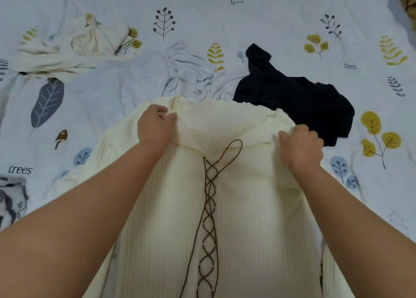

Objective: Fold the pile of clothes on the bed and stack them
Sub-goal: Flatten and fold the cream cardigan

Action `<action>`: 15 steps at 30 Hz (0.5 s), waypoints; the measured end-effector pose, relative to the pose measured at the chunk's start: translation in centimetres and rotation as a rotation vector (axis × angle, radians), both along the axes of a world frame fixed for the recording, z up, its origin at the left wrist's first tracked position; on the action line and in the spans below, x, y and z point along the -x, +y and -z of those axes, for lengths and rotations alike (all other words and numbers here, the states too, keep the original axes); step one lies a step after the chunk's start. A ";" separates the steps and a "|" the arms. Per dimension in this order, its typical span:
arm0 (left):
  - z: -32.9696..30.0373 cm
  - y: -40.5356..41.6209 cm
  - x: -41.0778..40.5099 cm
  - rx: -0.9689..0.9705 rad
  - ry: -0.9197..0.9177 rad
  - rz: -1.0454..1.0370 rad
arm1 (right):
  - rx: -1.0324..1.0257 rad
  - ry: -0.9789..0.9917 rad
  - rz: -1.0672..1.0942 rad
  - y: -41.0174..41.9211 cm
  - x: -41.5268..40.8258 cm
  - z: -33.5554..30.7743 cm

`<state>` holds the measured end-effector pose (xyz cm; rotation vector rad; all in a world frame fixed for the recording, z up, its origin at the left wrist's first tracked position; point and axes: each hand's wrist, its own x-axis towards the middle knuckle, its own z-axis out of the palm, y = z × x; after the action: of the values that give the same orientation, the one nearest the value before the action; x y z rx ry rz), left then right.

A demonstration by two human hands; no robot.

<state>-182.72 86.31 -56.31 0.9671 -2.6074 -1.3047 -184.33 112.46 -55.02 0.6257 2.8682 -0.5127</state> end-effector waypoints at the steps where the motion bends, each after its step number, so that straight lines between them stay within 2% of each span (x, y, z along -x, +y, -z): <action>1: 0.3 -0.4 0.5 0.008 -0.054 0.000 | -0.007 -0.048 -0.014 0.1 0.5 0.1; 5: 1.3 -1.5 1.2 0.189 -0.276 0.171 | 0.038 -0.136 -0.125 0.6 2.1 0.5; 7: 1.2 -1.8 1.1 0.256 -0.334 0.186 | 0.014 0.009 -0.140 1.2 2.9 0.2; 9: 1.4 -2.1 0.9 0.452 -0.287 0.174 | -0.031 0.249 -0.068 2.0 3.6 -0.4; 10: 1.6 -2.3 0.7 0.569 -0.250 0.167 | -0.019 0.299 -0.055 2.4 3.9 -0.6; 12: 1.8 -2.7 0.4 0.694 -0.197 0.244 | 0.050 0.176 -0.083 2.8 4.2 -0.3; 14: 1.8 -3.3 0.6 0.672 -0.158 0.389 | 0.042 0.014 -0.183 3.2 4.1 0.4; 15: 1.5 -3.7 0.9 0.615 -0.133 0.399 | 0.005 0.039 -0.205 3.3 4.3 0.5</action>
<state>-183.65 82.58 -57.84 0.4585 -3.1037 -0.4016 -188.61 115.74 -55.53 0.3186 2.9220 -0.5053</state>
